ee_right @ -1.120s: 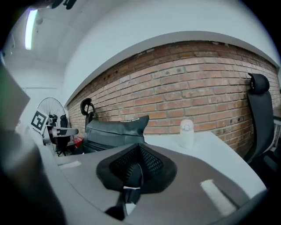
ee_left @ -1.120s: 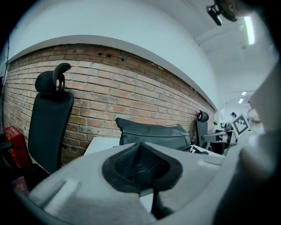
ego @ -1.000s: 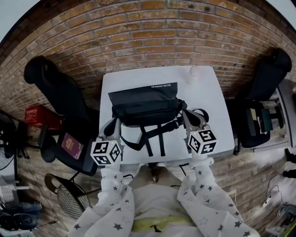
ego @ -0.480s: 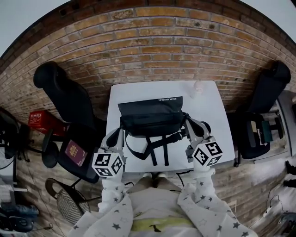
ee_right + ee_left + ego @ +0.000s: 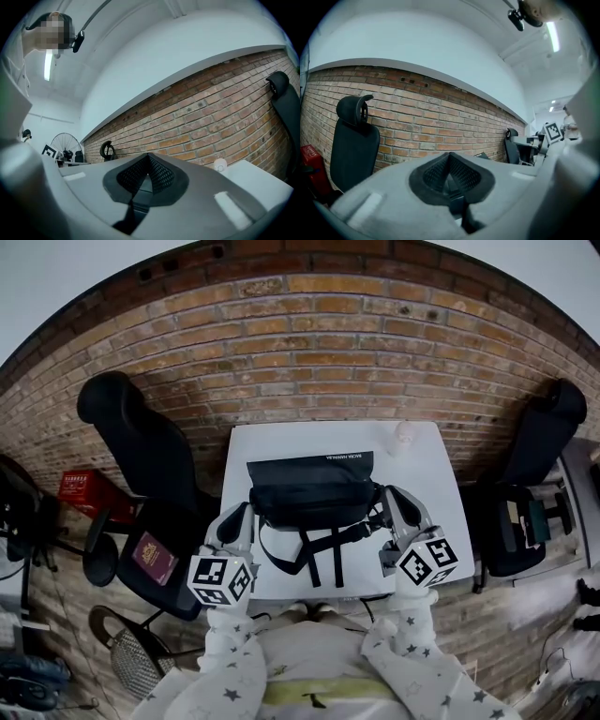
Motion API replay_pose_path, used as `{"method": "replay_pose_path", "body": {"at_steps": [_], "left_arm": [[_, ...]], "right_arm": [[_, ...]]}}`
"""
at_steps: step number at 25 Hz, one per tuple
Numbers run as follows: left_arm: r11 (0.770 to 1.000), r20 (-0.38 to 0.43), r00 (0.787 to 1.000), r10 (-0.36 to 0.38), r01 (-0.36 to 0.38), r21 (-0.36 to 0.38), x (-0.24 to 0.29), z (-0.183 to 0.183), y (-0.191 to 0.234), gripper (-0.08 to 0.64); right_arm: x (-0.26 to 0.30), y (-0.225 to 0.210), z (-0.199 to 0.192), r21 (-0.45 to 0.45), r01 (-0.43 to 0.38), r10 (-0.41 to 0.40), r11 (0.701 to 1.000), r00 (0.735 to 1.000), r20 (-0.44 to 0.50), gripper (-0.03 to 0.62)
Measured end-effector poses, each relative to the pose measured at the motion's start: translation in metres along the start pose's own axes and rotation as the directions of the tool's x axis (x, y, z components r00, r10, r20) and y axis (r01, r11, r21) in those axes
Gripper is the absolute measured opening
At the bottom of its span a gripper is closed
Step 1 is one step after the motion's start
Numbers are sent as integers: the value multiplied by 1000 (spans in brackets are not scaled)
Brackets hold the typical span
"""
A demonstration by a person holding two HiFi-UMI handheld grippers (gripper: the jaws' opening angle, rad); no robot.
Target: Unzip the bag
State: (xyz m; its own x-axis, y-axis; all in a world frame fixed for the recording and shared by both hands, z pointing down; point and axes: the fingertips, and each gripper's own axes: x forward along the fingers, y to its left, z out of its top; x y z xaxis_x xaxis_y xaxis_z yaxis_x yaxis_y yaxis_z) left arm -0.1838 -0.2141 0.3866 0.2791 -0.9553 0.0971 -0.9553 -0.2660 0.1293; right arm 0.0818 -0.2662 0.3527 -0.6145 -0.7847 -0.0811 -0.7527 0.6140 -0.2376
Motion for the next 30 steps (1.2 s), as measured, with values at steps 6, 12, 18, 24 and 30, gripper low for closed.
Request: {"method": "replay_pose_path", "body": {"at_steps": [6,12,18,24,30], "left_arm": [[999,21,1000,12,-12,32,-1,14,6,-2],[999,22,1000,14,-15,46,-2,16,5,-2],[998,36,999,21,-23,58,-5,21,7,-2],[997,37,999,19,-21,69,-6,22,6,-2],[996,33,999,29,-31,80,-6,23,7,-2]], "right_arm": [[-1,4,5,-3,-15,15,1000,1000,20,8],[-1,4,6,-2,2,-2,1000,1000,22,8],[-3,2,4,-4,15,-15,1000,999,33,8],[-5,0,5,-5,31,-30,1000,999,35,8],[-5,-3,7,0,43,-43,999,998,36,8]]}}
